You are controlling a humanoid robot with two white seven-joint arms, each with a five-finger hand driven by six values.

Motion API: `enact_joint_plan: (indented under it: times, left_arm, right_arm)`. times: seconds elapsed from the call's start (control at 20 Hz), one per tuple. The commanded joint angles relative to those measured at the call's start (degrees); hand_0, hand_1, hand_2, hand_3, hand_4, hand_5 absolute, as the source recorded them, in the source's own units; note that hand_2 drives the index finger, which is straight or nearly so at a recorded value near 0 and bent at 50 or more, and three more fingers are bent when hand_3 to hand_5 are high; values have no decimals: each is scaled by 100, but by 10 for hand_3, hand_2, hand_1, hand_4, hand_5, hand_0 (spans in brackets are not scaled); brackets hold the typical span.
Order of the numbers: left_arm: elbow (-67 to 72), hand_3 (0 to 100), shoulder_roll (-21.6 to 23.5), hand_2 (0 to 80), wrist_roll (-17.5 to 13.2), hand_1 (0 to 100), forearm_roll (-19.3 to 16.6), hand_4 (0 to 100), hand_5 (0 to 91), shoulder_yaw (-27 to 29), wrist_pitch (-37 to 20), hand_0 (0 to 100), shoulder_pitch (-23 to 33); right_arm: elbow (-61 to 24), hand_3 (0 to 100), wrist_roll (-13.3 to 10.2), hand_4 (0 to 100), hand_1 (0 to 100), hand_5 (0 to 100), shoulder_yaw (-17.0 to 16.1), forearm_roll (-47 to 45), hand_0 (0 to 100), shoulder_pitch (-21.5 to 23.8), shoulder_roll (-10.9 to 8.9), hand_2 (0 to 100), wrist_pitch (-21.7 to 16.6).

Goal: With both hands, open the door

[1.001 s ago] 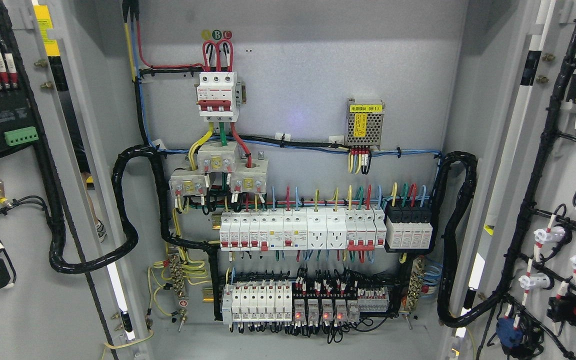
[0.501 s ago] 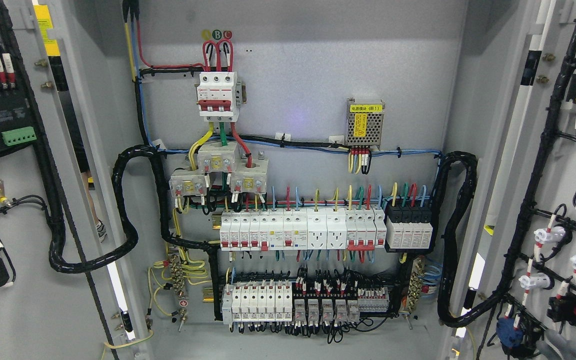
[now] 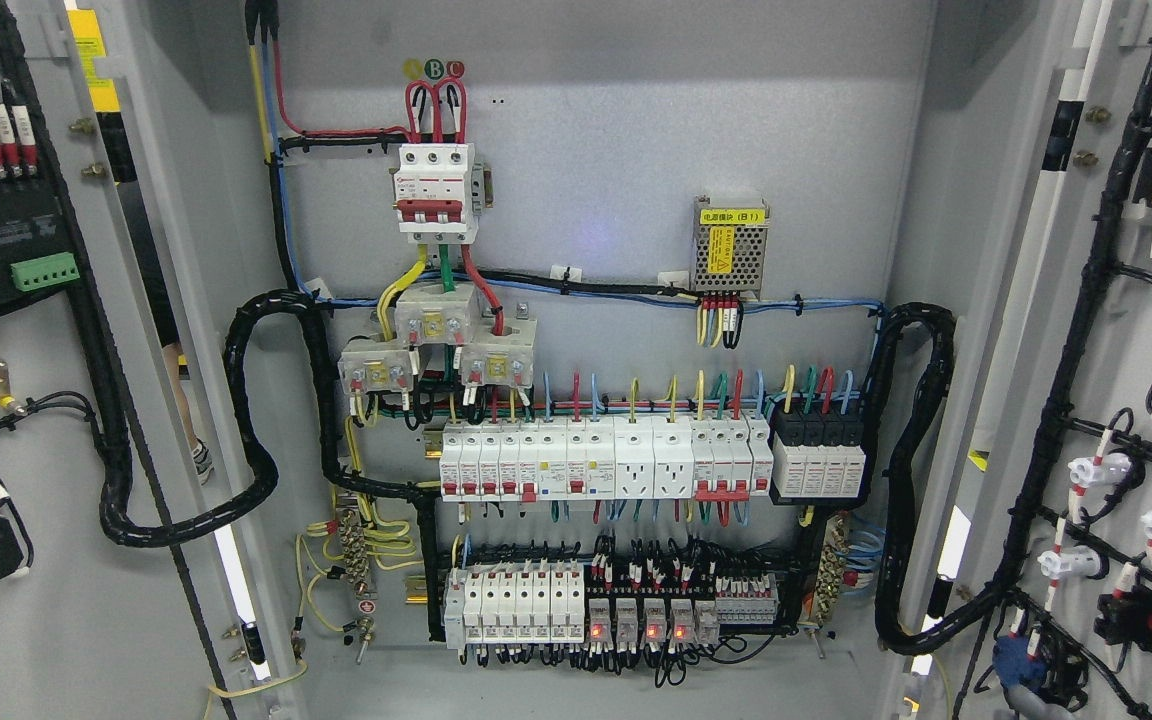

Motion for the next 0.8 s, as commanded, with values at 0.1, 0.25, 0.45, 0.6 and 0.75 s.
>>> enact_joint_plan:
  times: [0.1,0.25,0.45,0.6,0.75]
  left_arm:
    - [-1095,0,-326,0,334,556,-94,0,0,-752,-69,120,219]
    - [-1183,0,-633,0,334,556,-698,0,0,-1137,-77,120,219]
    - [-422,0,-1335,0,334,556,-1867,0,0,-1911,-77,120,359]
    - [1131,0,-1995,0,325,556,-2081,0,0,-2386,-86,120,359]
    - [2994,0,-2383,0,325,556,-2107,0,0,-2449,-139,120,220]
  right_arm:
    - [1160,0,7,0,500,0,1233,1471,0,131,35,40,3]
    - [1888,0,7,0,500,0,1592,1516,0,131,158,40,-6]
    - [3697,0,7,0,500,0,1954,1542,0,-18,483,40,-6]
    - [5094,0,16,0,500,0,1989,1568,0,-263,721,40,-23]
    - [6606,0,16,0,500,0,1989,1682,0,-544,879,40,-15]
